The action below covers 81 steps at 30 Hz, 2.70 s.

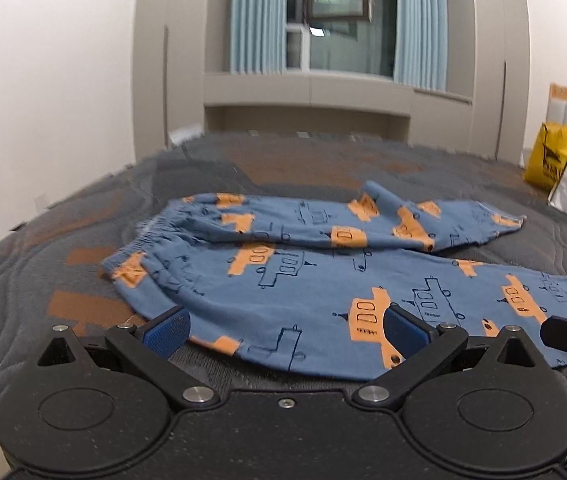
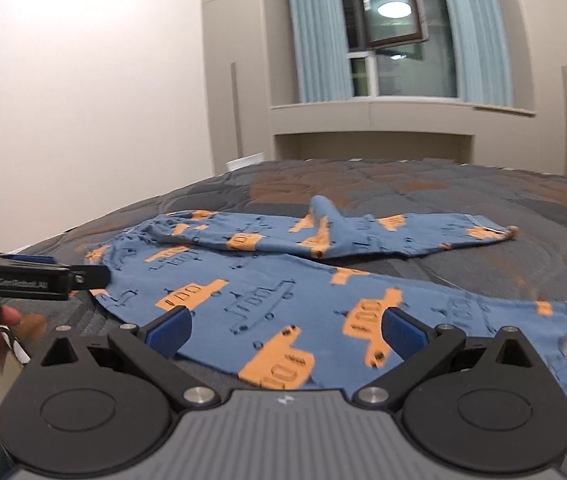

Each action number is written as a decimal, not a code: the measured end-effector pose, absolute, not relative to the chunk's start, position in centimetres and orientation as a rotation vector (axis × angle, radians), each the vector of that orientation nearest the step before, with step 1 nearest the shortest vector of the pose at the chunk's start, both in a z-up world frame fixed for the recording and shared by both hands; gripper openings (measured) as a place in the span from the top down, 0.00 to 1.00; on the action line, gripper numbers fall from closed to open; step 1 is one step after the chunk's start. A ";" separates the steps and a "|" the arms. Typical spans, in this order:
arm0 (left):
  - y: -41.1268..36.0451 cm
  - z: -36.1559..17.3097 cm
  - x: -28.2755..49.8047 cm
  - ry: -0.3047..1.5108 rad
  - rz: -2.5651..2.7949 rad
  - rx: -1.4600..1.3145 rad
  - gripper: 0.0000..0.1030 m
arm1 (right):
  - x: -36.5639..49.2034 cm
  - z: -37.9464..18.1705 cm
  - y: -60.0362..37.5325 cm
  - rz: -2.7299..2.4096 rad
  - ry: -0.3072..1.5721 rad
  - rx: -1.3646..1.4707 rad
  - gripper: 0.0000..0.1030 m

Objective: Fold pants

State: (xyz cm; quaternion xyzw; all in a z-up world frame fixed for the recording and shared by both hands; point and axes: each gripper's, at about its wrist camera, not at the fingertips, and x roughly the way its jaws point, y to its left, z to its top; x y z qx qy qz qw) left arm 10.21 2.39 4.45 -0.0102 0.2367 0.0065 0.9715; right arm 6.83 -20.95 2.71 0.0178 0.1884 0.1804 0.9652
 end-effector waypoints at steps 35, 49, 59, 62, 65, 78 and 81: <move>7.5 7.9 35.2 0.427 0.039 0.385 0.00 | 30.6 7.2 -22.6 0.434 0.430 -0.293 0.00; 14.0 5.6 44.1 0.544 -0.190 0.401 0.00 | 45.6 7.6 -23.7 0.759 0.665 -0.232 0.07; 13.8 3.3 45.7 0.600 -0.192 0.451 0.01 | 49.6 4.2 -22.2 0.828 0.734 -0.169 0.20; 13.3 3.0 45.4 0.604 -0.199 0.467 0.01 | 49.6 3.5 -22.2 0.826 0.750 -0.174 0.24; 12.8 2.6 45.3 0.611 -0.208 0.484 0.01 | 49.7 3.0 -22.2 0.819 0.776 -0.181 0.32; 12.6 2.4 45.8 0.648 -0.208 0.474 0.08 | 49.8 2.2 -22.7 0.756 0.759 -0.179 0.49; 12.9 2.6 45.8 0.669 -0.230 0.433 0.27 | 49.3 2.2 -22.4 0.763 0.749 -0.189 0.64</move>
